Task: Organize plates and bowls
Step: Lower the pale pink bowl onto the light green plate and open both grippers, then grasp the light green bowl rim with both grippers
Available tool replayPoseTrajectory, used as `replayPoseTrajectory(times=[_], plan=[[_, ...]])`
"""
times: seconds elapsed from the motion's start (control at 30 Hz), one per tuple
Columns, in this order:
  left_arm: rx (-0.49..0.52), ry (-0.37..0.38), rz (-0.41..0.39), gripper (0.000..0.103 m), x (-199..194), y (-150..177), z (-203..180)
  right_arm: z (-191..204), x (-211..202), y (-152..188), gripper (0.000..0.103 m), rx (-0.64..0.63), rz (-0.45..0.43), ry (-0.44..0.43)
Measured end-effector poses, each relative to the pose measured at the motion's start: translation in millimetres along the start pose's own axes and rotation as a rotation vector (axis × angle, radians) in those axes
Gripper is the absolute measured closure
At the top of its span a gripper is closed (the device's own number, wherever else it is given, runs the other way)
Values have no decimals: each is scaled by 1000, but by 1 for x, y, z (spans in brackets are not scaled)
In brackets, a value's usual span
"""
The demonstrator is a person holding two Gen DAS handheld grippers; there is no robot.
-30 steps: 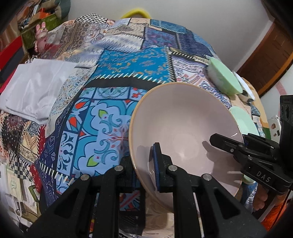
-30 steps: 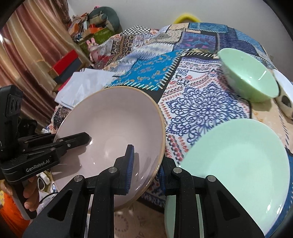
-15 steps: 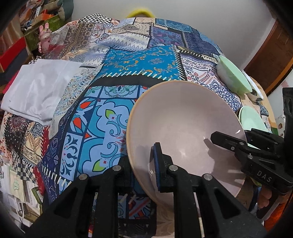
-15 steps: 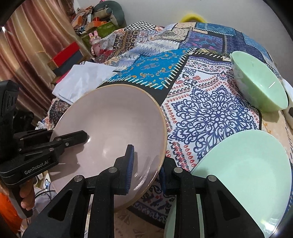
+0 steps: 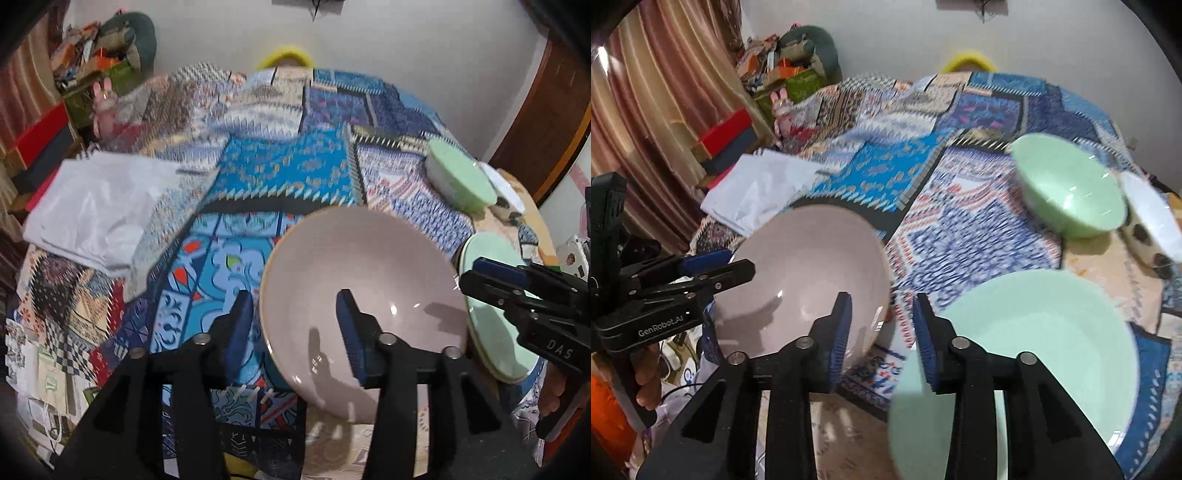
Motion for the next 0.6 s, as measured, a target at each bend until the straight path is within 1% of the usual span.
replayPoseTrajectory(times=[0.07, 0.23, 0.3, 0.37, 0.43, 0.5, 0.57, 0.6], plan=[[20, 1, -23, 51, -8, -7, -10, -10, -11, -4, 65, 6, -28, 17], [69, 6, -74, 37, -22, -25, -35, -40, -35, -15, 54, 29, -99, 73], [87, 16, -88, 35, -24, -34, -49, -52, -41, -18, 51, 34, -115, 92], [97, 32, -91, 32, -24, -43, -63, -70, -47, -21, 50, 55, -136, 119], [106, 49, -95, 24, -22, -52, -75, -85, -51, -25, 49, 78, -149, 135], [119, 57, -106, 21, -19, -61, -87, -100, -55, -27, 49, 101, -160, 152], [136, 53, -116, 20, -15, -69, -97, -117, -56, -30, 48, 125, -168, 168], [142, 51, -119, 17, -12, -72, -101, -125, -55, -31, 48, 136, -171, 175]])
Point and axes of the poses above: each gripper's, at about its wrist camera, not at the fingertips, and x roughly the way its jaws point, z to its left, y to its underside, the point moved 7 cm from there along x, roughly the way its jaws point, and after that the axes turned 14 degrees about y, right-handed, at the moved point
